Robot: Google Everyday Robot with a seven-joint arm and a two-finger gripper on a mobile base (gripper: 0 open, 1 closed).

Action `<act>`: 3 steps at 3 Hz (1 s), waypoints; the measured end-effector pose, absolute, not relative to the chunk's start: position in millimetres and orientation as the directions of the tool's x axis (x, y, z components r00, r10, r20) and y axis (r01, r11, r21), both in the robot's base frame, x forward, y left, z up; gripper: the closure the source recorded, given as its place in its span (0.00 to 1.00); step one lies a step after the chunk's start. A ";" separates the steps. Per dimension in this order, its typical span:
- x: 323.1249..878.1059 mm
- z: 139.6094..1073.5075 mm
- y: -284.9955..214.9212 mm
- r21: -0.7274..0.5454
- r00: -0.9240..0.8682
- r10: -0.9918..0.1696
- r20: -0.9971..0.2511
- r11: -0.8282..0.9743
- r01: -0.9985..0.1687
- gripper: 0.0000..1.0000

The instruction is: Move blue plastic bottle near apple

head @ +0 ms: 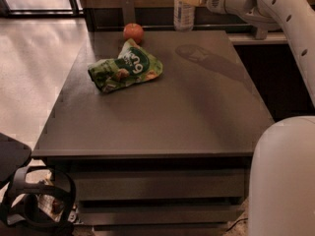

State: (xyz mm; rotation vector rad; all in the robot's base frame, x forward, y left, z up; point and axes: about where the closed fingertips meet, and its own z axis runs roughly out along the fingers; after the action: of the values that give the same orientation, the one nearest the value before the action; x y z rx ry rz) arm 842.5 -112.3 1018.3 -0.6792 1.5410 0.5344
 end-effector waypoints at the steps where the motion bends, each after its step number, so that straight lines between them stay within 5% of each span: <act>1: 863.3 998.2 -103.9 -0.026 -0.016 -0.051 -0.999 0.715 -0.698 1.00; 3: 883.3 950.0 -78.8 0.047 -0.092 -0.032 -0.995 0.670 -0.741 1.00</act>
Offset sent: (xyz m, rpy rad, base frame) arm 0.0548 0.0289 -0.0677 0.0835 0.0721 0.0727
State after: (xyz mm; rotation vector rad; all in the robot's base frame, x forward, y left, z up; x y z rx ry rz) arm 883.3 -78.8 950.0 -0.6556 1.5686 0.6694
